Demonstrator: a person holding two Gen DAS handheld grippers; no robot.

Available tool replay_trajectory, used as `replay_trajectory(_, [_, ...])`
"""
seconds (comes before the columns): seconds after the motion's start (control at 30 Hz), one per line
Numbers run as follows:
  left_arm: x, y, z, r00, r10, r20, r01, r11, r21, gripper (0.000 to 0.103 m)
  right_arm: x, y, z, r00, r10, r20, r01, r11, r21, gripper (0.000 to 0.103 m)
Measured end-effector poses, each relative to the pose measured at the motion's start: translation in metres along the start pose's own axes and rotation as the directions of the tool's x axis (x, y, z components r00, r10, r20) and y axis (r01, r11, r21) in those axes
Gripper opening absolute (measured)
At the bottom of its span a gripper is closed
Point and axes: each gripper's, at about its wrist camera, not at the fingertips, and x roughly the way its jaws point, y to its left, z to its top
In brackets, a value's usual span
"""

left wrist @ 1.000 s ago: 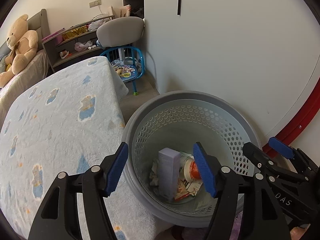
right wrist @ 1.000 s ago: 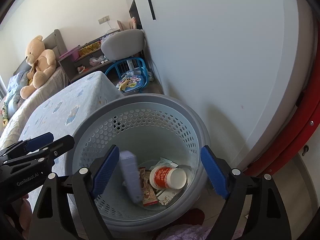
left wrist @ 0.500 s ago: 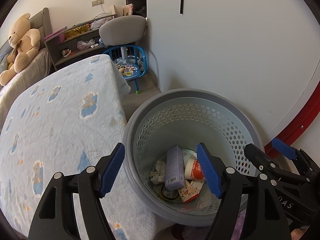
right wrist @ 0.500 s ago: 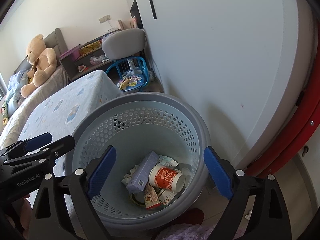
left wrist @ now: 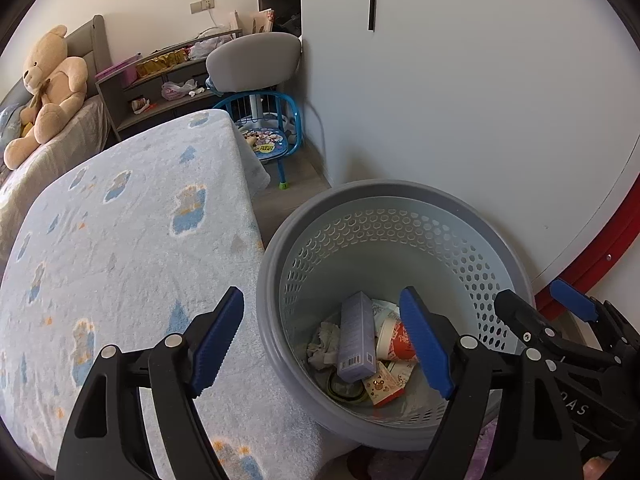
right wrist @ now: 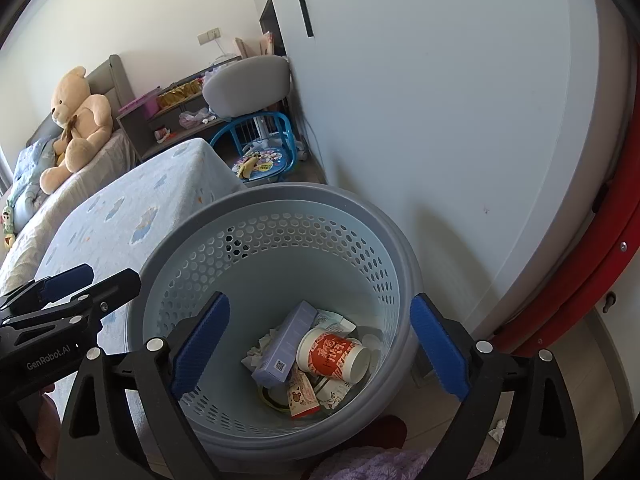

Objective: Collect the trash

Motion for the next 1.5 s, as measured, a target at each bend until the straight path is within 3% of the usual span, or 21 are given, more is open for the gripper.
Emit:
replay_trajectory(0.97, [0.0003,0.0035,-0.0025,0.999,0.046,-0.004,-0.046,0.999,-0.012,0.081,0.0010,0.0007,0.0009,1.000,-0.010,-0.001,0.010,1.000,-0.007,0.095])
replay_trajectory(1.5, [0.0010,0.0068,-0.0033,0.998,0.060,-0.004,-0.060,0.998,-0.018,0.081,0.0036,0.0013,0.0018,0.998,-0.056,-0.012,0.056,0.998,-0.013,0.096])
